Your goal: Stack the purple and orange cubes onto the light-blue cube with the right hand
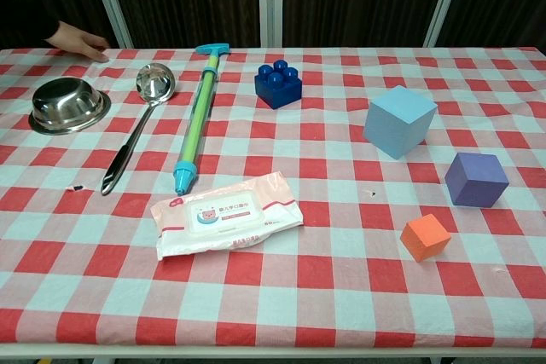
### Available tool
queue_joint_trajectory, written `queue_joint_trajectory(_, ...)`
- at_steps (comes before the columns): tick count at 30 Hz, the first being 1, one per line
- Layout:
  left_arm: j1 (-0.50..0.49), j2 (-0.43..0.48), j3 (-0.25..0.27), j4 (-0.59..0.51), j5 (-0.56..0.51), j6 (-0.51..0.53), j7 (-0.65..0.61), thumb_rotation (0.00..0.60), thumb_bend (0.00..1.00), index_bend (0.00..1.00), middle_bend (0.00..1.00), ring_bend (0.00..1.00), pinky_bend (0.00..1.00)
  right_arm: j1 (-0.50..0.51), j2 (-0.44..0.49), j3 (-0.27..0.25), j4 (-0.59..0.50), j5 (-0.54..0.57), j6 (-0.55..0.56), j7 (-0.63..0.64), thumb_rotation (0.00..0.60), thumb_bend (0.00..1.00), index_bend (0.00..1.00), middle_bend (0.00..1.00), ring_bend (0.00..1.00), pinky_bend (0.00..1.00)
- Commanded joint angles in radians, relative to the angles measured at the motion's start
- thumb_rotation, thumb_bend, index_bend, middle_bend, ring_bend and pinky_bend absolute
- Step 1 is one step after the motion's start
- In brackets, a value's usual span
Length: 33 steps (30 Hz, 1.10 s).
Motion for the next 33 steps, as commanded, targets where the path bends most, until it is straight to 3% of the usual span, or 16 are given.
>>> queue_joint_trajectory(1, 0.000, 0.000, 0.000, 0.000, 0.000, 0.000, 0.000, 0.600, 0.06, 0.22, 0.20, 0.14, 0.31, 0.003, -0.002, 0.000, 0.001, 0.001, -0.005, -0.001, 0.600, 0.07, 0.00, 0.12, 0.00, 0.00)
queue_joint_trajectory(7, 0.000, 0.000, 0.000, 0.000, 0.000, 0.000, 0.000, 0.600, 0.06, 0.22, 0.20, 0.14, 0.31, 0.014, 0.007, -0.001, -0.004, 0.006, -0.028, 0.000, 0.600, 0.07, 0.00, 0.12, 0.00, 0.00)
queue_joint_trajectory(18, 0.000, 0.000, 0.000, 0.000, 0.000, 0.000, 0.000, 0.600, 0.06, 0.22, 0.20, 0.14, 0.31, 0.116, 0.055, 0.031, -0.027, 0.103, -0.223, -0.040, 0.600, 0.06, 0.00, 0.17, 0.00, 0.00)
queue_joint_trajectory(26, 0.000, 0.000, 0.000, 0.000, 0.000, 0.000, 0.000, 0.600, 0.06, 0.22, 0.20, 0.14, 0.31, 0.221, -0.008, 0.068, 0.030, 0.185, -0.369, -0.068, 0.600, 0.06, 0.00, 0.24, 0.00, 0.00)
queue_joint_trajectory(33, 0.000, 0.000, 0.000, 0.000, 0.000, 0.000, 0.000, 0.600, 0.06, 0.22, 0.20, 0.14, 0.31, 0.271, -0.079, 0.076, 0.058, 0.265, -0.421, -0.144, 0.600, 0.06, 0.00, 0.26, 0.00, 0.00)
